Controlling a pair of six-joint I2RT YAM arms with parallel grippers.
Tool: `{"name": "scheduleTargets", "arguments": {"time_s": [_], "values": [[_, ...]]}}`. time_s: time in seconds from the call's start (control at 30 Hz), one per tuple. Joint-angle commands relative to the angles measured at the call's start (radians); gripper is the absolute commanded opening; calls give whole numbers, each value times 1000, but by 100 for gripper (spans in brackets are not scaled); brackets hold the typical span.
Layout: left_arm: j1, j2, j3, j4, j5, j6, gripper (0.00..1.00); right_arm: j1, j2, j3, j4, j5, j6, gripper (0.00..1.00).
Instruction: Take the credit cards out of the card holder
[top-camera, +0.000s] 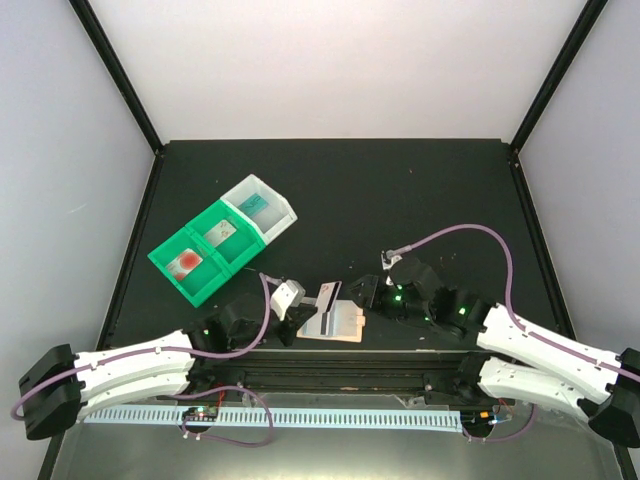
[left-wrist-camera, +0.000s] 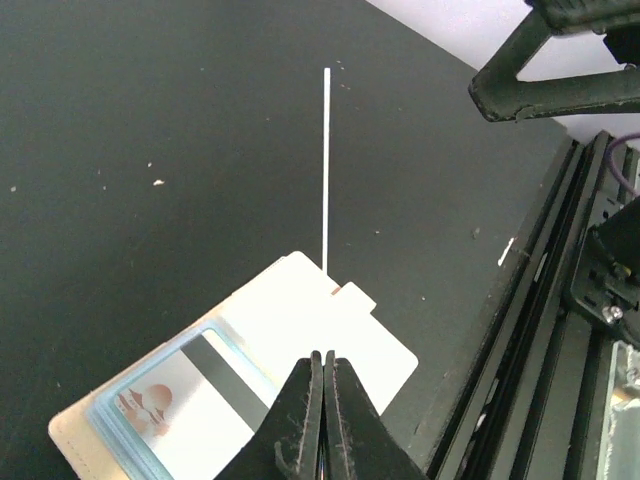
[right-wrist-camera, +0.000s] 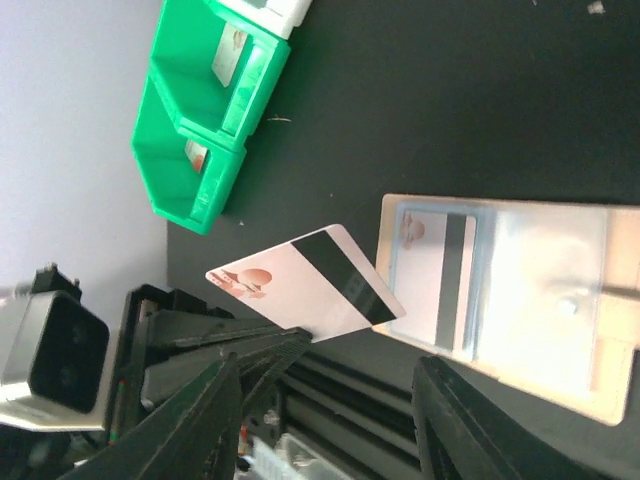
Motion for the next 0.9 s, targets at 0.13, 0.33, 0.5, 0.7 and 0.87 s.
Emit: {"name": "scheduleTargets", "arguments": {"time_s": [0.13,0.33,0.5,0.7,0.87], "values": [[-52,-8,70,-10,-91,193,1,0,-34,62,-84,28,216,49],[-118,8,108,-61,-185,282,2,0,-19,77,-122,51,290,49],[-202,42,128,-58,-277,345,2,-1,13,80,-83,14,304,48],[-257,74,146,-48,-366,392,2,0,24,65,-39,-15,298,42],[-280,78,151,-55,-416,412,2,0,14,34,-35,-20,309,37]]}}
